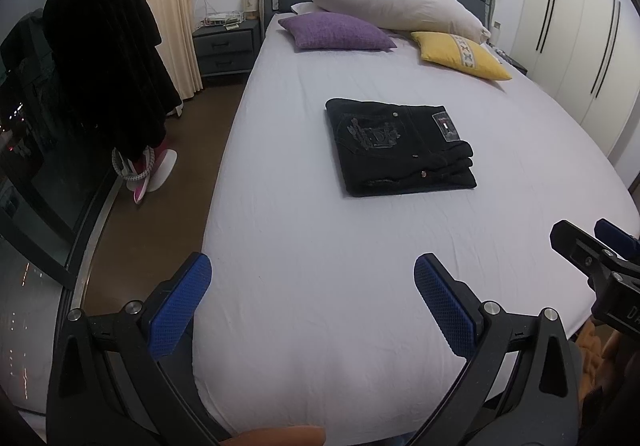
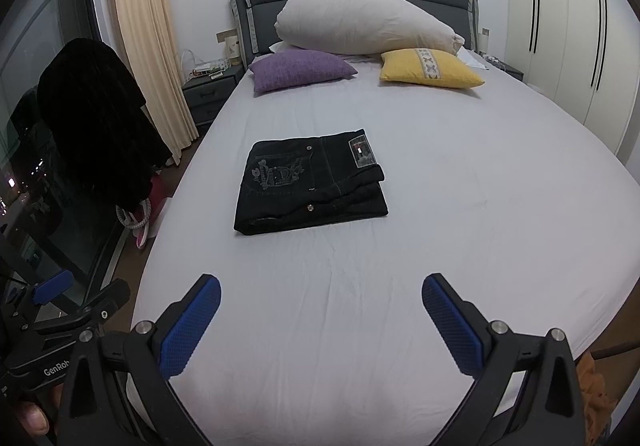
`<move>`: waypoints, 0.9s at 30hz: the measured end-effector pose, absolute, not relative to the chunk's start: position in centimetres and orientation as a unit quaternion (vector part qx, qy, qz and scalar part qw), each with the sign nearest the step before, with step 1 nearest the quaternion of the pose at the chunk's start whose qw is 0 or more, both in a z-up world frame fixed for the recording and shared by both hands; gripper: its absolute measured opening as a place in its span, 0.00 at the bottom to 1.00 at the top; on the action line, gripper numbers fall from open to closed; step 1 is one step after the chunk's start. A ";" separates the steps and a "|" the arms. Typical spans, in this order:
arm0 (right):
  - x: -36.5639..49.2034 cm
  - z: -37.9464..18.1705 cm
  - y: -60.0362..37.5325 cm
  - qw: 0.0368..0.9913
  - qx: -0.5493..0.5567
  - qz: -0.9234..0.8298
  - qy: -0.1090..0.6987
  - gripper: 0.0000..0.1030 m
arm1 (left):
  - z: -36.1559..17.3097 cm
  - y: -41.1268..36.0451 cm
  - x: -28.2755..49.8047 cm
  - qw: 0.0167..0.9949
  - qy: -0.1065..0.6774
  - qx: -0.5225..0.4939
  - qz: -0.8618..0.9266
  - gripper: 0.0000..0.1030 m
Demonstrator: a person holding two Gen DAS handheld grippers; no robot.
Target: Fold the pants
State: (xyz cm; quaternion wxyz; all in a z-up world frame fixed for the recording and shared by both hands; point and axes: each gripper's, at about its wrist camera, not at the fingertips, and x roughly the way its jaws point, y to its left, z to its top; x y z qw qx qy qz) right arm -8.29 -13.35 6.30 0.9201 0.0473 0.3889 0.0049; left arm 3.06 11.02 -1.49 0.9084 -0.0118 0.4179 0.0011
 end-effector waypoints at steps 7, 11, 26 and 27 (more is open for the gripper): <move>-8.3 6.1 -13.2 0.920 0.047 0.005 0.390 1.00 | -1.6 10.9 3.0 0.908 0.418 -0.012 0.002 1.00; -8.3 6.1 -13.2 0.920 0.047 0.004 0.390 1.00 | -1.5 10.9 3.0 0.908 0.418 -0.012 0.002 1.00; -8.4 5.6 -12.9 0.918 0.047 0.005 0.393 1.00 | -2.0 10.7 3.2 0.908 0.420 -0.009 -0.001 1.00; -8.4 5.7 -12.9 0.918 0.047 0.005 0.393 1.00 | -2.1 10.6 3.3 0.908 0.420 -0.009 -0.001 1.00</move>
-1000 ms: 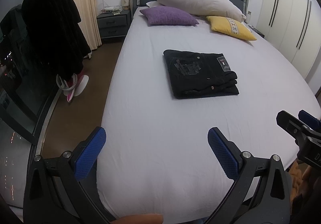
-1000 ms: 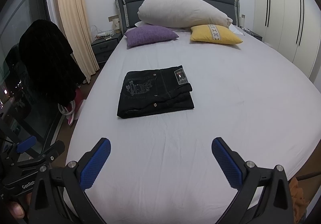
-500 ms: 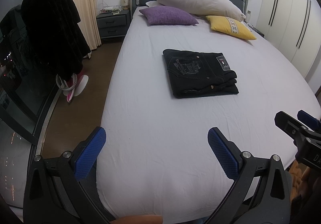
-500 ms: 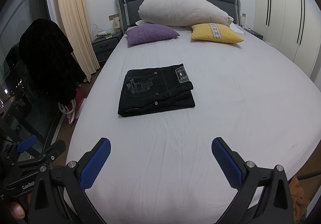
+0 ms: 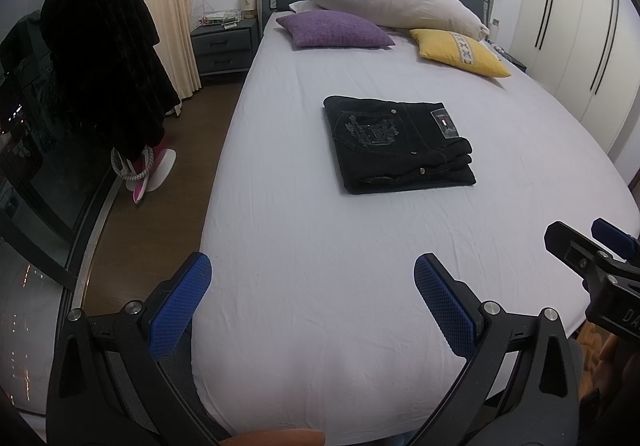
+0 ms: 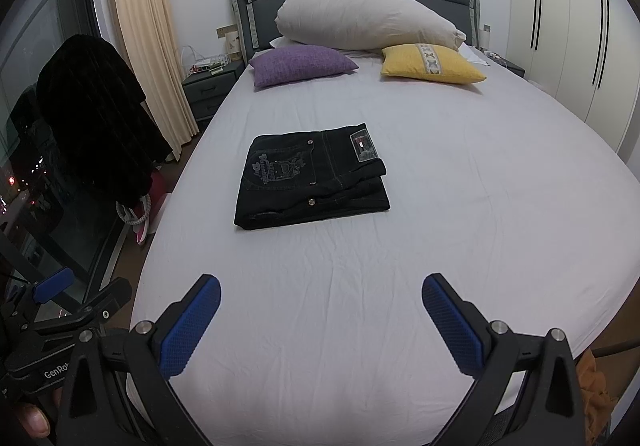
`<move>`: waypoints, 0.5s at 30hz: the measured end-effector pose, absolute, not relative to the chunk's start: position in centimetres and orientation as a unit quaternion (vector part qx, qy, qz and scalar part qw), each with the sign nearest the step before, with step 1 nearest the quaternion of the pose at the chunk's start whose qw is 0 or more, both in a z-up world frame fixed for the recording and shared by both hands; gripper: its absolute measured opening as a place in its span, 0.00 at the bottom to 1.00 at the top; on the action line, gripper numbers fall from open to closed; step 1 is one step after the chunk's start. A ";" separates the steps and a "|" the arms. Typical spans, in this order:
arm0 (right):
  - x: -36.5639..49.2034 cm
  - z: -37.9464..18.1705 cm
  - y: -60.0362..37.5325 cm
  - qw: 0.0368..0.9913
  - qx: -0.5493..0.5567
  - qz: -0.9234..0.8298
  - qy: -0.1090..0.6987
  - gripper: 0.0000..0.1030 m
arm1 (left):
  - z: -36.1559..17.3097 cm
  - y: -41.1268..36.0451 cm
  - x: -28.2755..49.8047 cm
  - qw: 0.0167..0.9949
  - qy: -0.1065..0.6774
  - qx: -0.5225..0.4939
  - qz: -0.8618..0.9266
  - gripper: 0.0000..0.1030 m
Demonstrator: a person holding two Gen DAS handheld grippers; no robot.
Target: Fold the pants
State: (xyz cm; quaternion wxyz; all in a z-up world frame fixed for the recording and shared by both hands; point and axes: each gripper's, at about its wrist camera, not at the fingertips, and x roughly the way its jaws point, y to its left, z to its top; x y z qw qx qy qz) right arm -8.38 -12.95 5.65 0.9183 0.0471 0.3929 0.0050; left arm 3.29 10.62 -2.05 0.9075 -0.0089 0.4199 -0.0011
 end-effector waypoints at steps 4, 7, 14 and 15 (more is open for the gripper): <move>-8.4 5.7 -13.0 0.918 0.047 0.005 0.393 1.00 | -2.1 10.6 3.3 0.908 0.420 -0.009 0.000 1.00; -8.4 5.7 -13.0 0.918 0.047 0.005 0.393 1.00 | -2.1 10.6 3.3 0.908 0.420 -0.008 0.000 1.00; -8.4 5.4 -12.8 0.918 0.047 0.006 0.394 1.00 | -2.0 10.6 3.3 0.907 0.421 -0.009 0.000 1.00; -8.5 5.2 -12.8 0.918 0.047 0.007 0.395 1.00 | -2.0 10.6 3.3 0.907 0.421 -0.009 -0.001 1.00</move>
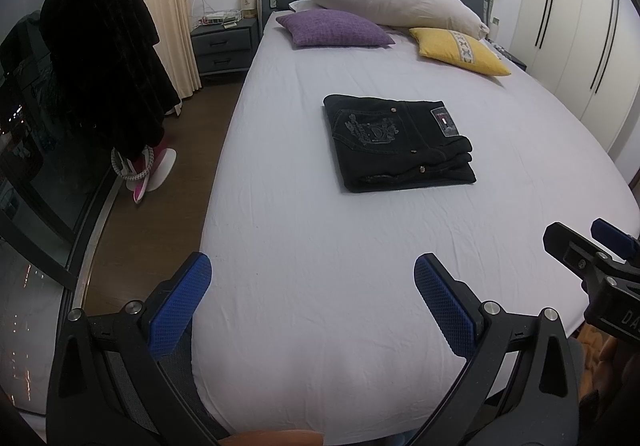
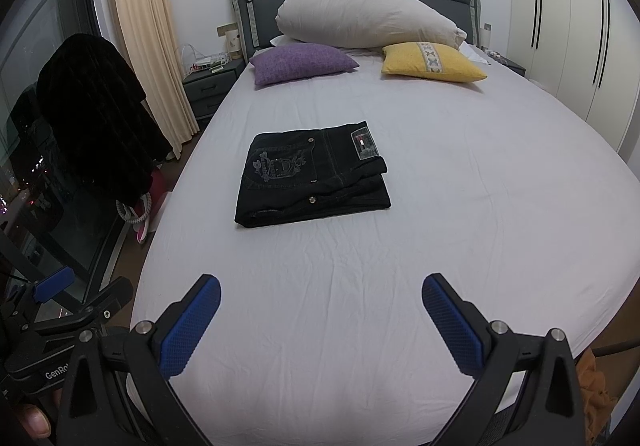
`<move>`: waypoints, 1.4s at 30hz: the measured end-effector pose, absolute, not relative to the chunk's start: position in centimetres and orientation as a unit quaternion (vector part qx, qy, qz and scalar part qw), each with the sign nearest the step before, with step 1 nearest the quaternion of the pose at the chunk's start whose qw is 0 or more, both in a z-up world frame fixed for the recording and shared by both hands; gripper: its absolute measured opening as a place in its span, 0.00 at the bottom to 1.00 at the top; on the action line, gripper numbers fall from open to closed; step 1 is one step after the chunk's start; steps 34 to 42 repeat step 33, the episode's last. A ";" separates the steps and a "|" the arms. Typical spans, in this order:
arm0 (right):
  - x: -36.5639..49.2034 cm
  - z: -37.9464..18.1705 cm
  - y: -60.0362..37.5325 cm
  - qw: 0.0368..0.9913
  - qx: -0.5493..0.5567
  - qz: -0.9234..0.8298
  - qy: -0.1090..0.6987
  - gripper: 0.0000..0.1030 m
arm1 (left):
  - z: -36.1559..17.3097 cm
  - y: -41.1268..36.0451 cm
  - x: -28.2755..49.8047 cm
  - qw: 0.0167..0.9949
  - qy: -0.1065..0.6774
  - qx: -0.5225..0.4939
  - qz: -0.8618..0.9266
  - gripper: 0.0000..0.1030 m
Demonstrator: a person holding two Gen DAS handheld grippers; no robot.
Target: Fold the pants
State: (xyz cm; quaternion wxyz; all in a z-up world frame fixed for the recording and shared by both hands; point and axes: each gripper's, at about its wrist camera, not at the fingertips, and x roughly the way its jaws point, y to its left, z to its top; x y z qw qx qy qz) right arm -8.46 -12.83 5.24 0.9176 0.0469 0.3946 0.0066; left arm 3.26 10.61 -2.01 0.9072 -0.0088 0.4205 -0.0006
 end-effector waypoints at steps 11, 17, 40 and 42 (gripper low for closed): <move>-8.5 4.7 -12.8 0.917 0.047 0.008 0.397 1.00 | -2.5 10.6 3.3 0.906 0.423 -0.006 0.000 1.00; -8.7 4.4 -12.6 0.916 0.048 0.009 0.399 1.00 | -3.0 10.9 3.3 0.904 0.428 -0.006 0.001 1.00; -9.1 3.6 -13.0 0.911 0.052 0.015 0.409 1.00 | -3.3 11.4 3.5 0.902 0.431 -0.004 0.000 1.00; -9.1 3.6 -13.0 0.911 0.052 0.015 0.409 1.00 | -3.3 11.4 3.5 0.902 0.431 -0.004 0.000 1.00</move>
